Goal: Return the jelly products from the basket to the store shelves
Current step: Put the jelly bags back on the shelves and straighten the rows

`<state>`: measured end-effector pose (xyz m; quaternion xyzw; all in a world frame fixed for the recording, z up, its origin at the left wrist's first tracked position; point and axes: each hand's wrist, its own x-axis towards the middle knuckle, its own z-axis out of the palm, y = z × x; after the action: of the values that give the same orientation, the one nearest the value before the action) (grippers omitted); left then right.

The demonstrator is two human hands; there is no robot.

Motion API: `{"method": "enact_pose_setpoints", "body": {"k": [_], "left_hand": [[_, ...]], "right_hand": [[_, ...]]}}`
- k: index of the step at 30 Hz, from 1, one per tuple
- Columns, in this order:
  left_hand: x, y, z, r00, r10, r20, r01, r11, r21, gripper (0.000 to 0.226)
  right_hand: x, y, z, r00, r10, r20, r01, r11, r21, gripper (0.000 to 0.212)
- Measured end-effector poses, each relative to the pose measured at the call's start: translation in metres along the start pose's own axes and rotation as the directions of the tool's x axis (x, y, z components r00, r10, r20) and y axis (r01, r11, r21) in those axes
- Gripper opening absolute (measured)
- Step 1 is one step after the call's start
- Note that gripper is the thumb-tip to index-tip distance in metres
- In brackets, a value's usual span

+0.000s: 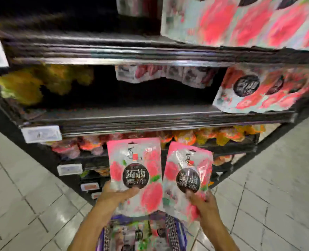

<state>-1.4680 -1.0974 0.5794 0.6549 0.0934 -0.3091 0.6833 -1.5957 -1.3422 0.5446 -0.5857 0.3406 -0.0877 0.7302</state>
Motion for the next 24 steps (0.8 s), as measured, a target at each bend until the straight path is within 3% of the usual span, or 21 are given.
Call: {"method": "enact_pose_setpoints", "body": {"k": [4,11,15,20,24], "left_hand": [[-0.024,0.060,0.005,0.978,0.201,0.055,-0.203,0.979,0.033,0.111],[-0.056,0.117,0.019,0.901,0.358,0.247,-0.371,0.929,0.008,0.066],[-0.058,0.122,0.035,0.885,0.399,0.239,-0.414,0.910,0.011,0.079],[-0.056,0.130,0.058,0.861,0.461,0.215,-0.477,0.878,0.031,0.053],[-0.062,0.156,0.068,0.822,0.540,0.183,-0.541,0.840,-0.051,0.039]], "right_hand": [[-0.026,-0.069,0.006,0.990,-0.140,-0.021,0.140,0.990,-0.016,0.054],[-0.067,-0.142,0.004,0.953,-0.300,-0.050,0.298,0.954,-0.040,0.045],[-0.069,-0.157,-0.007,0.935,-0.342,-0.098,0.346,0.938,0.021,0.043],[-0.059,-0.174,-0.025,0.918,-0.373,-0.138,0.384,0.921,0.068,0.049],[-0.054,-0.216,-0.021,0.885,-0.461,-0.064,0.462,0.887,-0.009,0.047]]}}
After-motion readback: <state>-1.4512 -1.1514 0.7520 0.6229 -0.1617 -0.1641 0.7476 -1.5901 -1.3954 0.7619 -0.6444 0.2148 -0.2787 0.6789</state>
